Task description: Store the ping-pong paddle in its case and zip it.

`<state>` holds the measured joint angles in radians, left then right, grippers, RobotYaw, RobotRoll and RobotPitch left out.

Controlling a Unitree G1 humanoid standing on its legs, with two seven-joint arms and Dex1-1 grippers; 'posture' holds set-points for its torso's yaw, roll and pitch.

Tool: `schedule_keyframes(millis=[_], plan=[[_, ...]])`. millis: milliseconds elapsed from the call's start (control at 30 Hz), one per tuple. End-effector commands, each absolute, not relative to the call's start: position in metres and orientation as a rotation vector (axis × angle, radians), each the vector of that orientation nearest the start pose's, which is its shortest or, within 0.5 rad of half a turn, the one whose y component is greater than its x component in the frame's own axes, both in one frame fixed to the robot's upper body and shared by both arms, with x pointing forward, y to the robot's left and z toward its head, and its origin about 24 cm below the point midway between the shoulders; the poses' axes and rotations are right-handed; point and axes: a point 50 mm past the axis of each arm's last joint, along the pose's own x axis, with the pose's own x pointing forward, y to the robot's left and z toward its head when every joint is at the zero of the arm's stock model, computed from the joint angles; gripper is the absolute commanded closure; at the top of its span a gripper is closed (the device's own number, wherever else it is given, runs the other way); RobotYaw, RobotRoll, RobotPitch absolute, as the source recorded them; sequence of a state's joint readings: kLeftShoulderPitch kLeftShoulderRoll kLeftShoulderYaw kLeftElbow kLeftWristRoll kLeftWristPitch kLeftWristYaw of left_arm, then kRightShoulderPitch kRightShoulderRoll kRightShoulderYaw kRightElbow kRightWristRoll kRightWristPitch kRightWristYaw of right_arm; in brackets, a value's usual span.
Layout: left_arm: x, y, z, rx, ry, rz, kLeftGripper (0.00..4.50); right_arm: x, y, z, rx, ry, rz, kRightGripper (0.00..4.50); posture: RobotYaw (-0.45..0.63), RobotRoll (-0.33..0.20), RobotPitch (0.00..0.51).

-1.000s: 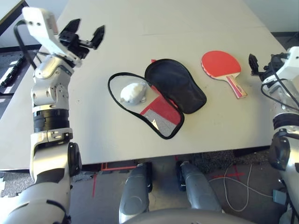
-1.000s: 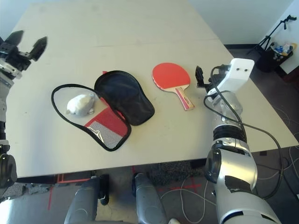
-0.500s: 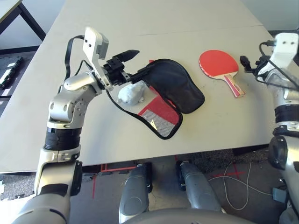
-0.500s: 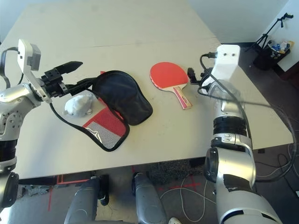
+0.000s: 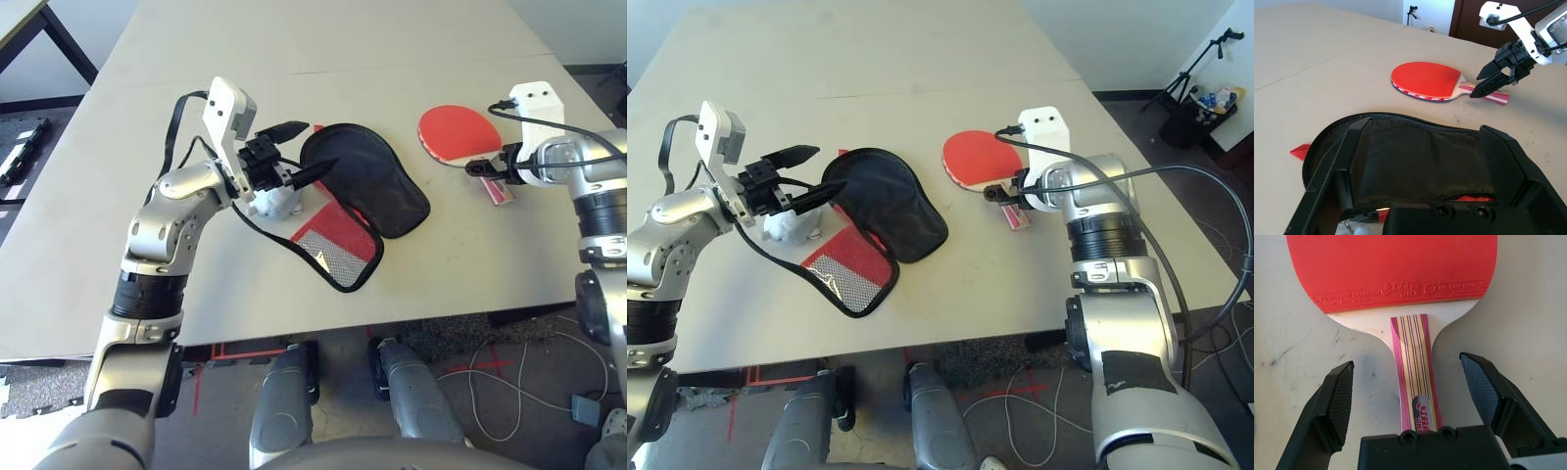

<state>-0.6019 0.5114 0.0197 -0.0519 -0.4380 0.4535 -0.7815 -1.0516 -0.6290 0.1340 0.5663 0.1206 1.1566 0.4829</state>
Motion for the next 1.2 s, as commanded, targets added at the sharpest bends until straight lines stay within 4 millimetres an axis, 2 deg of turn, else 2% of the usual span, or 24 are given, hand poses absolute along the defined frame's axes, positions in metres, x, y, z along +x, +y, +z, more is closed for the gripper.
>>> schedule_keyframes(millis=[33,333,367,500,667,767,1200], plan=[[0.311,0.158,0.198,0.186,-0.121,-0.926,0.00,0.373,-0.241,0.191,-0.225,0.747,0.123,0.04,-0.06,0.000,0.205],[0.308,0.154,0.195,0.183,-0.118,-0.933,0.00,0.378,-0.241,0.179,-0.250,0.814,0.140,0.04,-0.05,0.000,0.213],[0.308,0.154,0.195,0.184,-0.118,-0.933,0.00,0.379,-0.241,0.178,-0.253,0.820,0.142,0.19,-0.05,0.000,0.213],[0.309,0.154,0.195,0.185,-0.121,-0.933,0.00,0.379,-0.240,0.173,-0.262,0.832,0.152,1.15,-0.04,0.000,0.214],[0.309,0.153,0.195,0.185,-0.125,-0.932,0.00,0.379,-0.243,0.171,-0.264,0.835,0.140,2.74,-0.04,0.000,0.213],[0.309,0.153,0.195,0.186,-0.126,-0.930,0.00,0.380,-0.243,0.173,-0.274,0.811,0.134,3.40,-0.04,0.000,0.213],[0.310,0.154,0.194,0.189,-0.125,-0.924,0.00,0.375,-0.228,0.195,-0.358,0.494,0.148,3.40,-0.05,0.000,0.212]])
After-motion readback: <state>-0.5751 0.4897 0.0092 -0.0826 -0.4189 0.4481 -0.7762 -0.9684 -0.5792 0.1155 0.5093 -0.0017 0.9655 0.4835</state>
